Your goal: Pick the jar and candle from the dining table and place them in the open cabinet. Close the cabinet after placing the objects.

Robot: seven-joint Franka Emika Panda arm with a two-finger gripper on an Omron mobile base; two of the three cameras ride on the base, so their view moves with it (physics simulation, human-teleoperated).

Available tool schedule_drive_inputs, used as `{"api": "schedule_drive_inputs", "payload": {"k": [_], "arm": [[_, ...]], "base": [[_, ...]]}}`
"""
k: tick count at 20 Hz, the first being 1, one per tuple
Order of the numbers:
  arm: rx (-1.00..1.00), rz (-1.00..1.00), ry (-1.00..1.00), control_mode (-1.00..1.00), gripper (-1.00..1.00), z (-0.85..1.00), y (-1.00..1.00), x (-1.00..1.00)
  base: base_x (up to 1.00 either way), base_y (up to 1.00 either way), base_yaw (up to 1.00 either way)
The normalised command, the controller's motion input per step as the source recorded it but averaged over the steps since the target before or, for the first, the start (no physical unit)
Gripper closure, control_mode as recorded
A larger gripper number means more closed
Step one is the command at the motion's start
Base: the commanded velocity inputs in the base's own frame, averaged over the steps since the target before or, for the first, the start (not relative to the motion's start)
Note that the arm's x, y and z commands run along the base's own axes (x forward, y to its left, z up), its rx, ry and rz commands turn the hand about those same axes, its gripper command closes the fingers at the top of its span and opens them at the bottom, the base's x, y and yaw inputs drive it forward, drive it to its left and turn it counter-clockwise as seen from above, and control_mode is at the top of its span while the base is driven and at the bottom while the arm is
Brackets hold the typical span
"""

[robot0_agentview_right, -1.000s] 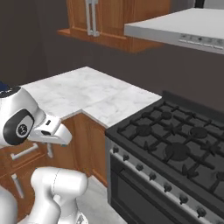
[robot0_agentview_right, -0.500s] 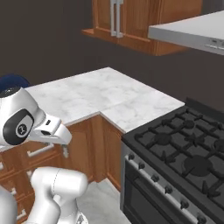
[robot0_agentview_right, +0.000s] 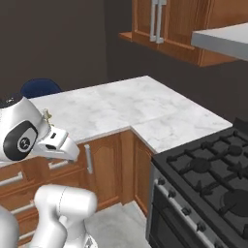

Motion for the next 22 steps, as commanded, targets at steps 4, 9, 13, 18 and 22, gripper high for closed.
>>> {"api": "schedule_drive_inputs", "payload": {"k": [4, 9, 13, 18, 22], "arm": [[0.0, 0.0, 0.0, 1.0, -1.0, 0.0, 0.0, 0.0], [0.0, 0.0, 0.0, 1.0, -1.0, 0.0, 0.0, 0.0], [0.0, 0.0, 0.0, 1.0, -1.0, 0.0, 0.0, 0.0], [0.0, 0.0, 0.0, 1.0, -1.0, 0.0, 0.0, 0.0], [0.0, 0.0, 0.0, 1.0, -1.0, 0.0, 0.0, 0.0]], "base": [[0.0, 0.29, 0.31], [0.0, 0.23, 0.31], [0.0, 0.23, 0.3], [0.0, 0.18, 0.29], [0.0, 0.1, 0.26]]}}
